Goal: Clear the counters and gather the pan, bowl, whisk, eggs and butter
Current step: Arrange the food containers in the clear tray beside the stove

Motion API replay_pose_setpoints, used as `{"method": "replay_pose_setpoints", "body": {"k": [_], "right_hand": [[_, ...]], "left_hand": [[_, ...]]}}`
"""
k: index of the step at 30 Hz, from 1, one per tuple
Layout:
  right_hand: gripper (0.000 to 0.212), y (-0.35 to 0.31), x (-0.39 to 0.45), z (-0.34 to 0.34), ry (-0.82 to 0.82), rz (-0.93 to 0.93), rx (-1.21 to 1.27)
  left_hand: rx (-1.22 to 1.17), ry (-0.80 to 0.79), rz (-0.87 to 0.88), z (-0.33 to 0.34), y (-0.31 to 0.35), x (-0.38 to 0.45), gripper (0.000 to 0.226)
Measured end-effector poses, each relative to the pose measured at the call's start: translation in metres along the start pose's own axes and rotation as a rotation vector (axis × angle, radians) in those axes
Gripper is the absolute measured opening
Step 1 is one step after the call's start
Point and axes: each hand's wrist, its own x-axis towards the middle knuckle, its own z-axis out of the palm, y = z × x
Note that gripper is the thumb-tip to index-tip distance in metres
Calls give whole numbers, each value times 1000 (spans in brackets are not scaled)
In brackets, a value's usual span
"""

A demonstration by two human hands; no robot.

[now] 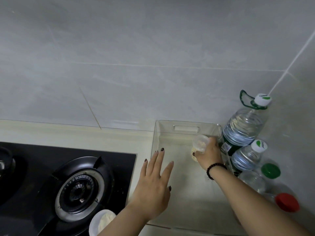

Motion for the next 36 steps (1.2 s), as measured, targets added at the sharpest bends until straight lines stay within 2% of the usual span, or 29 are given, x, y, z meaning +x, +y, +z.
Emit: {"method": "replay_pose_setpoints", "body": {"k": [4, 13, 18, 22, 25, 28, 31, 33, 36], "right_hand": [[61, -1, 6, 4, 23, 18, -26], [65, 0, 16, 15, 16, 46, -73], [77, -1, 13, 18, 84, -143, -406], [76, 2, 11, 19, 111, -252, -678], [72, 2, 10, 18, 163, -277, -801], [64, 1, 8, 15, 170, -301, -807], [67, -2, 1, 9, 137, -338, -731], [67, -5, -11, 4, 98, -330, -606], [54, -7, -47, -6, 48, -287, -327]], "left_hand": [[97, -60, 50, -1, 3, 2, 76], [132, -73, -21, 5, 0, 5, 72], [120, -19, -4, 9, -1, 5, 65], [123, 23, 15, 11, -1, 5, 63], [84, 77, 56, 9, -1, 3, 53], [-147, 190, 63, 8, -3, -1, 40], [-405, 260, 12, 7, -3, -7, 43], [-460, 275, -22, 10, 0, -12, 46], [-490, 267, -33, 12, 8, -19, 47]]}}
